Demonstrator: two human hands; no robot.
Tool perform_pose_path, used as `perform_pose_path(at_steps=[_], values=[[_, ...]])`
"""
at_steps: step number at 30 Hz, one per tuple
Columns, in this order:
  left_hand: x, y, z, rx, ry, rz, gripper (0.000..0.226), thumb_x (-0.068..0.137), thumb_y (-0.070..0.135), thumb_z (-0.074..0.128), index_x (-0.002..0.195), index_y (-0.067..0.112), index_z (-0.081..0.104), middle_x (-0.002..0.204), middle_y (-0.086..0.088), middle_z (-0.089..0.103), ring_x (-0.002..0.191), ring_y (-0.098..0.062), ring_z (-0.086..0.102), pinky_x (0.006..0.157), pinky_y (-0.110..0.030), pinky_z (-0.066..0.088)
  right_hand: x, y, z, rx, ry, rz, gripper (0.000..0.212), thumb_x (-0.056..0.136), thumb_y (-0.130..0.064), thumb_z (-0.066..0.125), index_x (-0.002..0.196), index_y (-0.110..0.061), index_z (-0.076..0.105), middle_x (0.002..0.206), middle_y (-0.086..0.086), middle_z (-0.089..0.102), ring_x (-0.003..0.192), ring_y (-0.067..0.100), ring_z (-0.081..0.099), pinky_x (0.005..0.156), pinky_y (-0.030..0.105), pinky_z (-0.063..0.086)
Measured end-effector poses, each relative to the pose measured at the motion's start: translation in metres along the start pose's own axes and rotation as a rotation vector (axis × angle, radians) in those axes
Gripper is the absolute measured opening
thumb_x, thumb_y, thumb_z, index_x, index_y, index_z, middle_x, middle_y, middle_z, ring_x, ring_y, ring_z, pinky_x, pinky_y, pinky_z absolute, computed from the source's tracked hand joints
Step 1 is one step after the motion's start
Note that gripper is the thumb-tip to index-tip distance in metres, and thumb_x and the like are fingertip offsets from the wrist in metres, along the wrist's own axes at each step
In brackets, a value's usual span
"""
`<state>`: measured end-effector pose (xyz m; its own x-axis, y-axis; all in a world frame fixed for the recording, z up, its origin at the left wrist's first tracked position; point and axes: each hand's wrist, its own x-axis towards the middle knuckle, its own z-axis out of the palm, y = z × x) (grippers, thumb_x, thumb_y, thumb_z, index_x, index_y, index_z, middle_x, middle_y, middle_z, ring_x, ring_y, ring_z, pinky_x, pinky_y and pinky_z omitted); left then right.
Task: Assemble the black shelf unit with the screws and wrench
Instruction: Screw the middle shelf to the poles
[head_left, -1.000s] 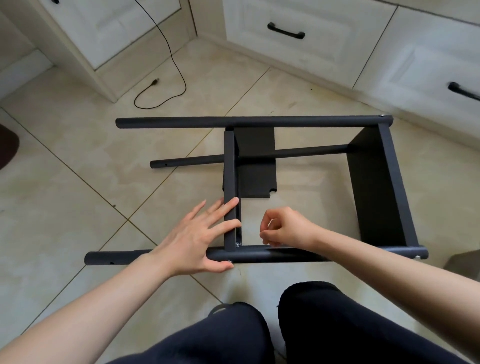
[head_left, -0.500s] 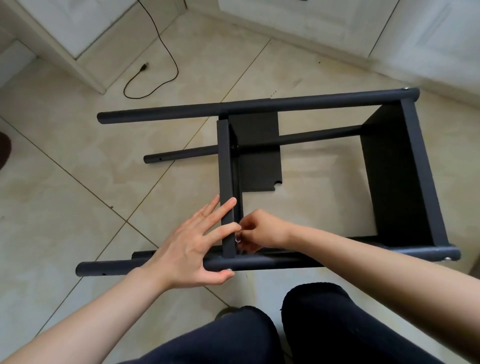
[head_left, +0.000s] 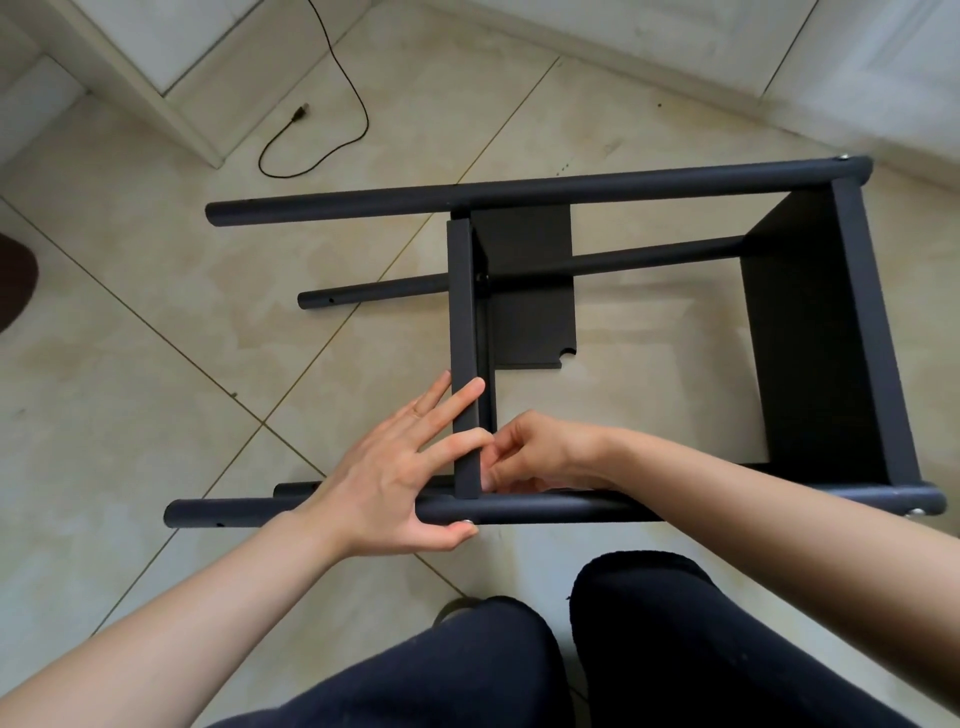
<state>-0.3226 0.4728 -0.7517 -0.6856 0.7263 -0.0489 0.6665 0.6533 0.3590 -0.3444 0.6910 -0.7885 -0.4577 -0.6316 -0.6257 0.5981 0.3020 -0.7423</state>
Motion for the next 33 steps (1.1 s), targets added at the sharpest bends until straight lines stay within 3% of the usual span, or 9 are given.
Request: perform_pose_path(at_steps=[6, 11, 16, 18, 21, 25, 29, 33], values=[[0.001, 0.001, -0.001, -0.011, -0.008, 0.004, 0.078, 0.076, 0.064, 0.068, 0.143, 0.036, 0.040, 0.170, 0.007, 0.005, 0.157, -0.021, 0.003, 0.112, -0.035, 0.026, 0.001, 0.001, -0.002, 0.178, -0.007, 0.016, 0.035, 0.089, -0.002, 0.067, 0.060, -0.019, 0.075, 0.067, -0.001, 0.071, 0.060, 0.007, 0.063, 0.066, 0.020, 0.053], [0.001, 0.002, -0.002, -0.034, -0.010, 0.003, 0.075, 0.076, 0.063, 0.069, 0.141, 0.034, 0.045, 0.170, 0.007, 0.005, 0.157, -0.021, 0.003, 0.111, -0.037, 0.031, 0.003, -0.002, 0.000, 0.184, 0.011, 0.050, 0.025, 0.090, 0.001, 0.065, 0.068, -0.011, 0.066, 0.065, 0.001, 0.069, 0.058, 0.008, 0.062, 0.069, 0.021, 0.053], [0.002, 0.002, -0.003, -0.050, -0.006, 0.010, 0.074, 0.075, 0.062, 0.070, 0.139, 0.033, 0.045, 0.170, 0.007, 0.006, 0.157, -0.021, 0.004, 0.107, -0.034, 0.035, 0.004, -0.005, -0.002, 0.179, -0.039, 0.105, 0.033, 0.092, 0.002, 0.062, 0.063, -0.013, 0.068, 0.064, 0.000, 0.068, 0.056, 0.007, 0.062, 0.060, 0.017, 0.051], [0.002, 0.001, -0.002, -0.050, -0.004, 0.015, 0.074, 0.075, 0.062, 0.071, 0.138, 0.033, 0.045, 0.170, 0.007, 0.006, 0.157, -0.022, 0.005, 0.107, -0.034, 0.035, 0.006, -0.004, -0.003, 0.153, -0.062, 0.137, 0.038, 0.092, -0.001, 0.064, 0.059, -0.019, 0.071, 0.068, 0.001, 0.068, 0.062, 0.010, 0.061, 0.068, 0.020, 0.052], [0.002, 0.001, -0.002, -0.043, -0.006, 0.019, 0.073, 0.075, 0.062, 0.070, 0.137, 0.031, 0.046, 0.170, 0.006, 0.006, 0.157, -0.023, 0.005, 0.108, -0.034, 0.033, 0.007, -0.005, -0.006, 0.136, -0.095, 0.194, 0.028, 0.093, -0.008, 0.065, 0.068, -0.017, 0.073, 0.076, 0.003, 0.065, 0.068, 0.014, 0.057, 0.076, 0.026, 0.049], [0.002, 0.001, -0.001, -0.044, 0.001, 0.024, 0.073, 0.075, 0.062, 0.070, 0.137, 0.030, 0.046, 0.170, 0.004, 0.007, 0.157, -0.025, 0.006, 0.108, -0.035, 0.034, 0.009, -0.006, -0.010, 0.152, -0.113, 0.255, 0.023, 0.093, -0.011, 0.065, 0.071, -0.014, 0.071, 0.074, 0.003, 0.062, 0.064, 0.013, 0.057, 0.073, 0.026, 0.049], [0.001, 0.001, -0.002, -0.048, -0.003, 0.019, 0.074, 0.076, 0.062, 0.071, 0.138, 0.028, 0.049, 0.170, 0.003, 0.008, 0.156, -0.026, 0.007, 0.105, -0.035, 0.036, 0.014, -0.008, -0.007, 0.102, -0.113, 0.295, 0.032, 0.092, -0.012, 0.064, 0.061, -0.015, 0.071, 0.064, 0.001, 0.061, 0.057, 0.011, 0.054, 0.063, 0.022, 0.048], [0.001, -0.001, -0.001, -0.040, -0.003, 0.016, 0.075, 0.076, 0.063, 0.070, 0.139, 0.030, 0.048, 0.170, 0.004, 0.009, 0.156, -0.025, 0.008, 0.105, -0.034, 0.036, 0.014, -0.010, -0.003, 0.098, -0.088, 0.311, 0.023, 0.091, -0.008, 0.062, 0.068, -0.012, 0.064, 0.062, 0.001, 0.060, 0.057, 0.012, 0.056, 0.064, 0.023, 0.048]])
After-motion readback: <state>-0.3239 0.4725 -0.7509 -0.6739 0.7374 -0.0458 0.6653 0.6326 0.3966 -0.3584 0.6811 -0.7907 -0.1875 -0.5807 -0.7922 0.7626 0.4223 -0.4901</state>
